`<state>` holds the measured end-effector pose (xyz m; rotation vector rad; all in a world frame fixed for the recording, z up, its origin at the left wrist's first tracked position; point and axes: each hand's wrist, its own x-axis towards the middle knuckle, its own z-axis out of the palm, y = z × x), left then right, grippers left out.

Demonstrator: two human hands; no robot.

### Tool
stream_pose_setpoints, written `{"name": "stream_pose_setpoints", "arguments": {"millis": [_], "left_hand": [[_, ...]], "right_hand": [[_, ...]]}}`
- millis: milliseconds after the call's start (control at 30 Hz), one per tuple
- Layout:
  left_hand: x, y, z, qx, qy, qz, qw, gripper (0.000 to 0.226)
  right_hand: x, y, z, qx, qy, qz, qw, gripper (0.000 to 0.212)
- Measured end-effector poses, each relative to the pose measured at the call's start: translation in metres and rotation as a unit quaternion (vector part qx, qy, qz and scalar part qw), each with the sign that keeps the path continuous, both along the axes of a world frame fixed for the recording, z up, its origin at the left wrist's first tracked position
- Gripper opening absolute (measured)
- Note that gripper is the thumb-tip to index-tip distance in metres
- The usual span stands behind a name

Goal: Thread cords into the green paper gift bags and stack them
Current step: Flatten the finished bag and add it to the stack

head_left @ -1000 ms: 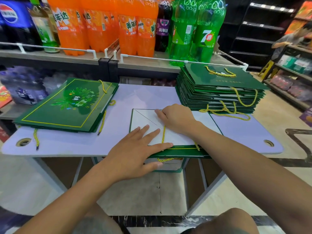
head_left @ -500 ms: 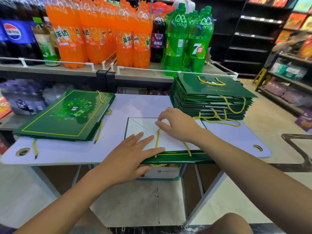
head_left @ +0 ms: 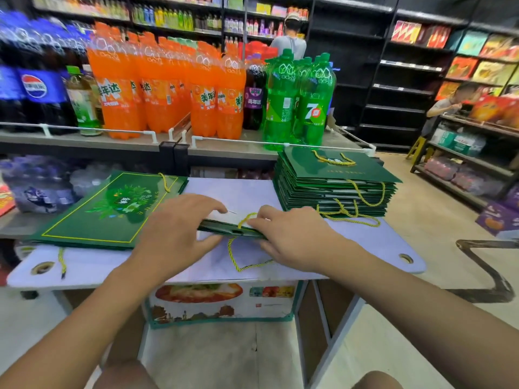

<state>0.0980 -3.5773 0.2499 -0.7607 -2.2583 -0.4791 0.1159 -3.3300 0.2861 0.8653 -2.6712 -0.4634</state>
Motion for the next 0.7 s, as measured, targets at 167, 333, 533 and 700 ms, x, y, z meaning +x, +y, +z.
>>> {"name": "stream_pose_setpoints", "arguments": {"millis": [167,333,533,700], "left_hand": [[0.008,-0.001,0.011,0.372,-0.042,0.004,0.927,0.075],[-0.011,0.015,-0.005,0.638,-0.389,-0.01,0.665,0.035],[-0.009,0.037,-0.005,0.66,-0.577,-0.145,0.459,0.044],[-0.02,0.021,-0.012,0.693,-0.464,-0.132,0.535,0.021]], "right_hand": [[-0.001,-0.011,0.045,-0.103,0.1,-0.012,0.989,0.036],[-0.008,-0.029,0.066,-0.364,0.063,-0.018,0.929,0.016],[-0.016,-0.047,0.041,-0.652,-0.006,-0.013,0.758,0.03],[-0.013,-0.028,0.013,-0.715,-0.167,-0.006,0.679,0.003]]}}
